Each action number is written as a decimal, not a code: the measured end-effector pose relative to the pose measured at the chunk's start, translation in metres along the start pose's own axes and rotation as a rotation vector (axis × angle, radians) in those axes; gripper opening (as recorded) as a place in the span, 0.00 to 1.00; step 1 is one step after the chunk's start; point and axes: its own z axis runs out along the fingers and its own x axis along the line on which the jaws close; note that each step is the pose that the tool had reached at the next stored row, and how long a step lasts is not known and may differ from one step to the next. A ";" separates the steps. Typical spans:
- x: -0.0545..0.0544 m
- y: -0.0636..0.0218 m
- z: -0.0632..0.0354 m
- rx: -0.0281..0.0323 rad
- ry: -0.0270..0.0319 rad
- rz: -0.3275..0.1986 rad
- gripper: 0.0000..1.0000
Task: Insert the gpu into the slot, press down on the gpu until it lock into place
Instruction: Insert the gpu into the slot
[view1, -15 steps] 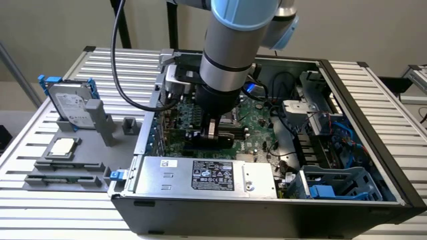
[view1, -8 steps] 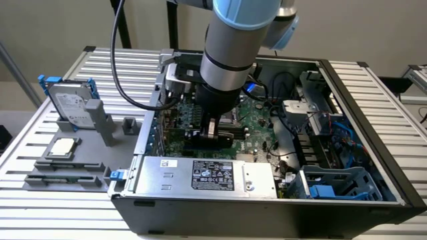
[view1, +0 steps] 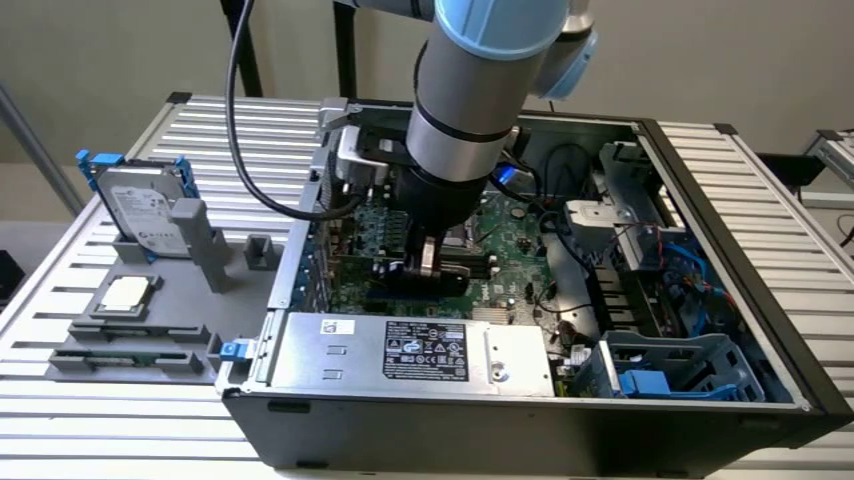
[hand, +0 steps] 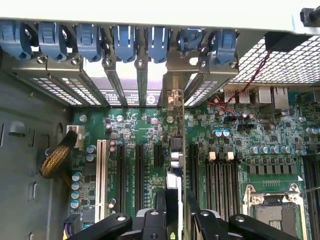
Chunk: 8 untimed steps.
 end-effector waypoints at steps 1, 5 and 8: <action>0.000 -0.0007 0.0001 -0.0002 0.0002 0.000 0.26; 0.000 -0.0015 0.0013 -0.0007 0.0007 0.000 0.26; 0.000 -0.0017 0.0017 -0.0030 0.0002 0.000 0.26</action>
